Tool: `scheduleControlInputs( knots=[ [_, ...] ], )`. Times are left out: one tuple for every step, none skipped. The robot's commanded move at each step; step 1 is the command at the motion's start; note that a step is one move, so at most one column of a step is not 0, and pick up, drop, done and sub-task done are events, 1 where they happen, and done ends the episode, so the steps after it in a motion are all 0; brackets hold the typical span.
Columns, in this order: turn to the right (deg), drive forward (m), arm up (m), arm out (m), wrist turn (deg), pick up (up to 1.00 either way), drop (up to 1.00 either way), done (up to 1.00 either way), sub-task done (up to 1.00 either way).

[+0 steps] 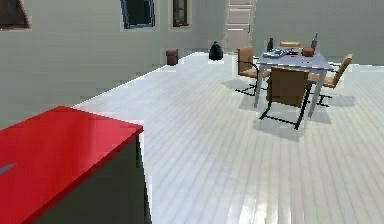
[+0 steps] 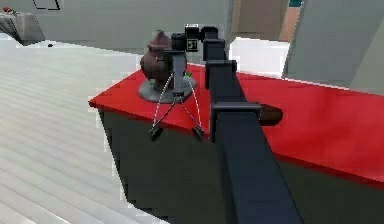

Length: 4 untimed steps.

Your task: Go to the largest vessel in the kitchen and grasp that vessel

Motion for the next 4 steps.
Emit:
scheduleControlInputs(
  knots=[
    [0.0, 0.00, 0.00, 0.00, 45.0, 0.00, 0.00, 0.00, 0.00],
    [0.0, 0.00, 0.00, 0.00, 45.0, 0.00, 0.00, 0.00, 0.00],
    [0.0, 0.00, 0.00, 0.00, 45.0, 0.00, 0.00, 0.00, 0.00],
    [0.0, 0.00, 0.00, 0.02, 0.0, 0.00, 0.00, 0.00, 0.00]
  ],
)
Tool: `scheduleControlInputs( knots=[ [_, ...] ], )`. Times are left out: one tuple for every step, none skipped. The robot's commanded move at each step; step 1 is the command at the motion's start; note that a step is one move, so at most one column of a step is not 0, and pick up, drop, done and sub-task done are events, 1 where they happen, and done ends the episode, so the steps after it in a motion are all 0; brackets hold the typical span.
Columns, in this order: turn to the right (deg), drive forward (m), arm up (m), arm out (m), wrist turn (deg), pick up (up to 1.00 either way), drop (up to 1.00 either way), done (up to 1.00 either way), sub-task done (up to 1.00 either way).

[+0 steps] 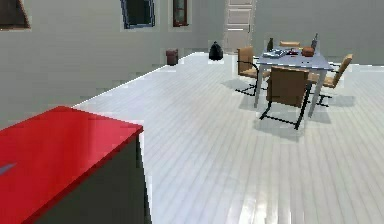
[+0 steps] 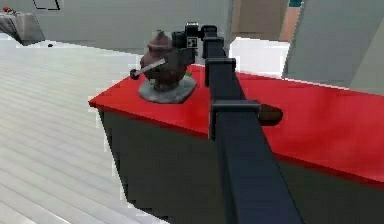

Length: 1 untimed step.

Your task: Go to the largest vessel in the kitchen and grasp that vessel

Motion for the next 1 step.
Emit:
scheduleControlInputs(
  knots=[
    [0.0, 0.00, 0.00, 0.00, 21.0, 0.00, 0.00, 0.00, 0.00]
  ],
)
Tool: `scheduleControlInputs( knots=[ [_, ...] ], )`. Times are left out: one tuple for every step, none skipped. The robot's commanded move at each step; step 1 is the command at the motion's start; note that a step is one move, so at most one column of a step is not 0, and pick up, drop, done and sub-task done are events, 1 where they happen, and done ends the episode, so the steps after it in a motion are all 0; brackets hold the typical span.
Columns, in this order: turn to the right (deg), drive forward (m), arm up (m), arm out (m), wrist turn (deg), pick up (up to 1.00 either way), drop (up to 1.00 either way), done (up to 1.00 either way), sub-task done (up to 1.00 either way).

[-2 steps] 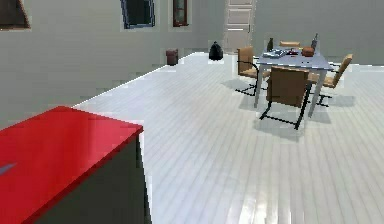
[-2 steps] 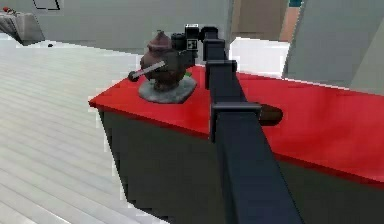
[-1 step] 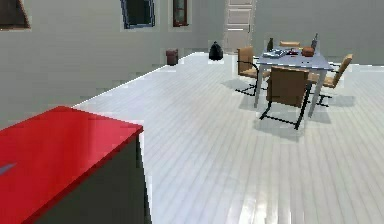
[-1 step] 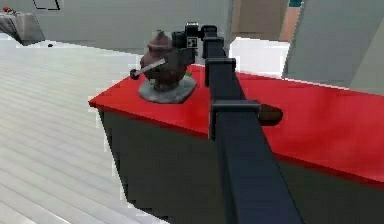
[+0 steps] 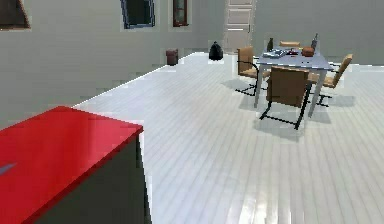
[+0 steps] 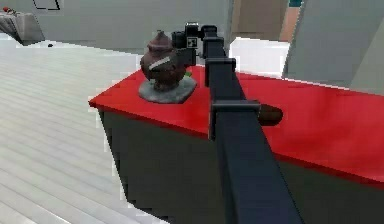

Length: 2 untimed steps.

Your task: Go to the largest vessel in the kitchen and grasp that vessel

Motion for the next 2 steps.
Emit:
scheduleControlInputs(
  knots=[
    [0.0, 0.00, 0.00, 0.00, 0.0, 1.00, 0.00, 0.00, 0.00],
    [0.0, 0.00, 0.00, 0.00, 0.0, 0.00, 0.00, 1.00, 0.00]
  ],
)
